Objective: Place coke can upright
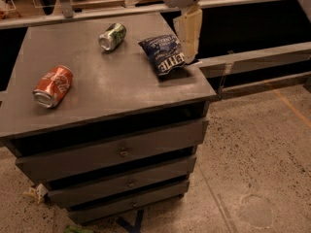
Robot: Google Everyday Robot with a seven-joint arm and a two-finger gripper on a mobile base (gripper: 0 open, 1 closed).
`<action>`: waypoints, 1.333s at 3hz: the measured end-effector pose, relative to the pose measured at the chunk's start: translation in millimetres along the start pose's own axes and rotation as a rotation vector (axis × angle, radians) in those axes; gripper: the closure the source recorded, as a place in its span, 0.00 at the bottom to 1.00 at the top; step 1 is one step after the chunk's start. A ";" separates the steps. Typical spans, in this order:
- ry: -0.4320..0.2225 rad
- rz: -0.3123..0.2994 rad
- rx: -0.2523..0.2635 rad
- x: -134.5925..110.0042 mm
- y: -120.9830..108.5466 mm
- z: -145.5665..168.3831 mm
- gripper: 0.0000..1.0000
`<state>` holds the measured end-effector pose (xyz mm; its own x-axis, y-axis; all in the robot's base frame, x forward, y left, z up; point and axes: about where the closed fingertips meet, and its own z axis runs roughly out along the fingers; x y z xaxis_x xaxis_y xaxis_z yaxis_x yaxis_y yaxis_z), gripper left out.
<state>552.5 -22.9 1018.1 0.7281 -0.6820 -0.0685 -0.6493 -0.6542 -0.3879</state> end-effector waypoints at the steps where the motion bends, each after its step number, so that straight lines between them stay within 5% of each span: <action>1: 0.009 -0.129 -0.001 -8.4 -44.2 15.4 0.00; 2: 0.016 -0.293 -0.017 -30.3 -83.1 45.4 0.00; 4: -0.005 -0.482 -0.151 -51.0 -111.8 133.6 0.00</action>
Offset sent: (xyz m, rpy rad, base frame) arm 0.0452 0.1315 -0.0311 -0.2179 -0.0655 0.4627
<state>617.3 128.7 942.2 0.9537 -0.2897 0.0810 -0.2636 -0.9345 -0.2392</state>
